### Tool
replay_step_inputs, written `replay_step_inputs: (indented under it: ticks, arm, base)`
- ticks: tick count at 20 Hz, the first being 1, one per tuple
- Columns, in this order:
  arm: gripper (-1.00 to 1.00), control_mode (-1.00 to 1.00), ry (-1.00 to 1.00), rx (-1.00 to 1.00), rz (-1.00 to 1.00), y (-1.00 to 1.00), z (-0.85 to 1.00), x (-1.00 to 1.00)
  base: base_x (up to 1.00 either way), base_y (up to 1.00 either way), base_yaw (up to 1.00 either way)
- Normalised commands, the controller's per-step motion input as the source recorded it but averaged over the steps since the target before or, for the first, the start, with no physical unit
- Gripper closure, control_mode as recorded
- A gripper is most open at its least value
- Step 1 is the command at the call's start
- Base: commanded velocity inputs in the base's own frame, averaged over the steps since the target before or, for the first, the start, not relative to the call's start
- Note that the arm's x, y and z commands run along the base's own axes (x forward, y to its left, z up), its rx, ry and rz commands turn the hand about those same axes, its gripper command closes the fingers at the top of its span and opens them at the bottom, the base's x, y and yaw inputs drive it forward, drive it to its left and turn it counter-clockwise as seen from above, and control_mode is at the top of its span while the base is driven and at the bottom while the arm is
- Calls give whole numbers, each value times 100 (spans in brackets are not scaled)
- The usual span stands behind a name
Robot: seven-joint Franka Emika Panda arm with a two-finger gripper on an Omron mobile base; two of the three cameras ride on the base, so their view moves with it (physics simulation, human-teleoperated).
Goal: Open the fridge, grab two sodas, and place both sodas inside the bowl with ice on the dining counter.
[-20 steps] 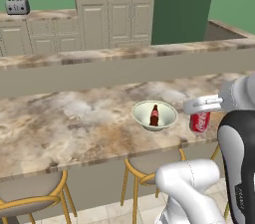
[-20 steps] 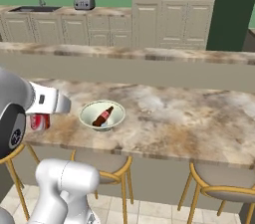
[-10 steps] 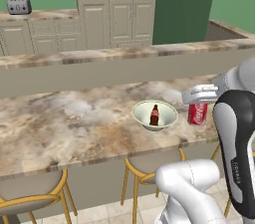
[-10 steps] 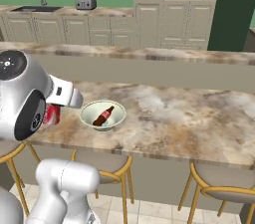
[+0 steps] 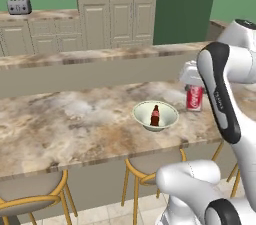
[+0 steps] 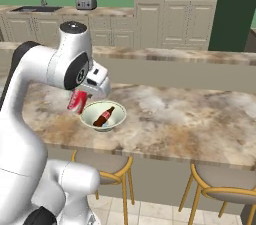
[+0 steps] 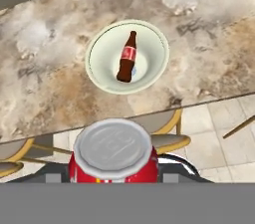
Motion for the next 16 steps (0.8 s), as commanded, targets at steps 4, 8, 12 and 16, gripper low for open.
replay_step_inputs:
  ticks: [4, 8, 12, 16]
  arm:
    - [100, -100, 32, 0, -9, -5, -45, 61]
    - [100, -100, 26, 0, -4, 1, -55, 59]
    - [100, -100, 21, 0, 0, 9, -56, 51]
    - [100, -100, 17, 0, 0, 2, -59, 51]
  base:
    - [0, 0, 0]
    - [0, 0, 0]
    - [0, 0, 0]
    - [0, 0, 0]
